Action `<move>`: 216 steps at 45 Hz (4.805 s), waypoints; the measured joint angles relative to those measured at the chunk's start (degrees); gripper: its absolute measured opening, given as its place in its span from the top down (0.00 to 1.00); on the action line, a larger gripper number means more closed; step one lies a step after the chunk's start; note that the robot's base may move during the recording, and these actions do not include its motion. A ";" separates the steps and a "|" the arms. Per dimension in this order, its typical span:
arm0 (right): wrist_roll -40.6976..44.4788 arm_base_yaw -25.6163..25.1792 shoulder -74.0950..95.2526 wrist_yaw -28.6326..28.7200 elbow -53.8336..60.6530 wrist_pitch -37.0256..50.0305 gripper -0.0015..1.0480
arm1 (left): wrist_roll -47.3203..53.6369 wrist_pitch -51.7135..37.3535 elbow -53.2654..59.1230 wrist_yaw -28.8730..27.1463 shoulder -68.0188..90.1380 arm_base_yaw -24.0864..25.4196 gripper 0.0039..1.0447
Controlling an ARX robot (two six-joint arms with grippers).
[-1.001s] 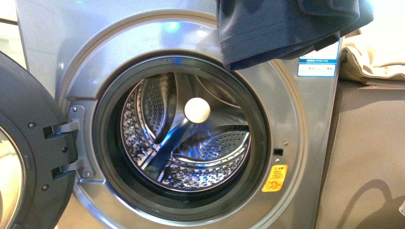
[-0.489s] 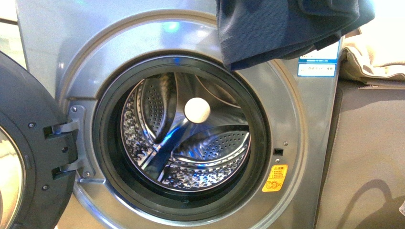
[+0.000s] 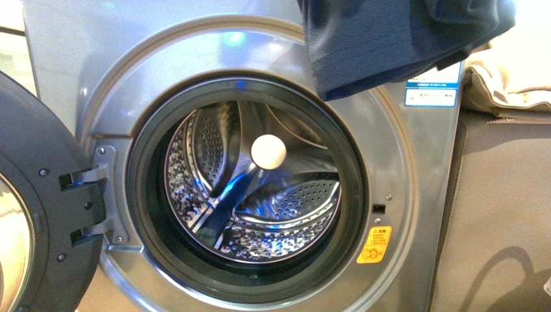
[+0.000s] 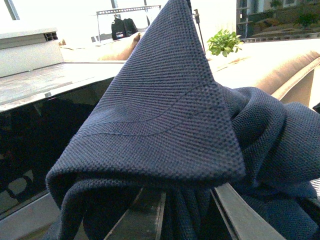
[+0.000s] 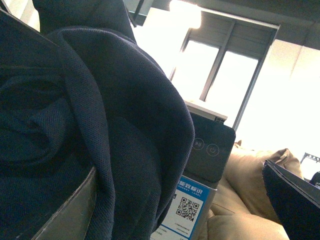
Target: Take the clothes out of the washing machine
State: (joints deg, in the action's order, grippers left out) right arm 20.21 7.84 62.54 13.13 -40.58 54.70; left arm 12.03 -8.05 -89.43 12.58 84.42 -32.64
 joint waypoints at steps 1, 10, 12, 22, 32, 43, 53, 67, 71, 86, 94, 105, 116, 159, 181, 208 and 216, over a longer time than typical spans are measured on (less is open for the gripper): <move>-0.07 -0.11 -0.07 0.26 0.09 0.11 0.07 | 0.00 -0.02 0.00 0.00 0.00 0.02 0.86; -3.23 -1.33 1.20 7.87 -1.11 -1.95 0.07 | 0.00 0.00 0.00 -0.04 0.00 0.02 0.86; -4.07 -1.60 1.79 9.64 -2.03 -3.13 0.07 | 0.00 -0.02 0.00 -0.04 0.00 0.02 0.86; -7.61 -4.83 5.16 14.01 -7.23 -4.90 0.07 | 0.00 -0.02 0.00 -0.04 0.00 0.02 0.86; -14.10 -10.60 7.37 23.67 -12.87 -9.38 0.07 | 0.00 -0.02 0.00 -0.04 0.00 0.02 0.86; -24.41 -13.18 9.40 37.48 -17.38 -14.12 0.07 | 0.00 -0.02 0.00 -0.04 0.00 0.02 0.86; -29.66 -11.67 9.66 44.65 -17.97 -12.92 0.07 | 0.00 0.00 0.00 -0.04 0.00 0.02 0.86; -24.85 -7.04 8.83 42.86 -17.14 -19.76 0.07 | 0.02 -0.02 0.00 -0.13 0.00 0.02 0.86; -23.23 -6.08 9.35 41.22 -17.38 -20.46 0.07 | 0.07 0.00 0.00 -0.17 0.00 0.02 0.86; -19.10 -3.91 15.34 31.65 -22.75 -21.35 0.07 | 0.22 0.00 0.00 -0.57 0.02 0.02 0.86; -19.08 -2.54 17.11 29.11 -24.48 -21.18 0.07 | 0.22 0.00 0.00 -0.77 0.02 0.09 0.86; -17.64 1.18 18.45 25.49 -25.38 -22.58 0.07 | 0.26 0.00 0.00 -1.07 0.02 0.33 0.86; -15.76 3.61 21.16 17.90 -26.91 -21.18 0.07 | 0.42 0.00 0.00 -1.53 0.02 0.39 0.86; -23.37 1.73 15.32 12.37 -17.81 -9.57 0.88 | 0.37 -0.02 -0.52 -0.33 0.04 0.22 0.49; -28.79 -13.64 5.44 12.41 -10.75 -11.93 0.88 | 0.39 -0.02 -0.79 -0.35 0.02 0.22 0.06; -34.38 -52.15 -1.97 18.23 -7.78 -1.62 0.89 | 0.39 -0.02 -0.81 -0.35 0.02 0.22 0.06; -35.58 -58.82 -1.95 19.56 -8.81 0.44 0.89 | 0.42 -0.02 -0.81 -0.35 0.02 0.22 0.06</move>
State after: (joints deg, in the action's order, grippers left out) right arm -15.38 -50.98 60.60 32.69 -49.39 55.13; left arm 12.45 -8.08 -90.24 12.23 84.44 -32.42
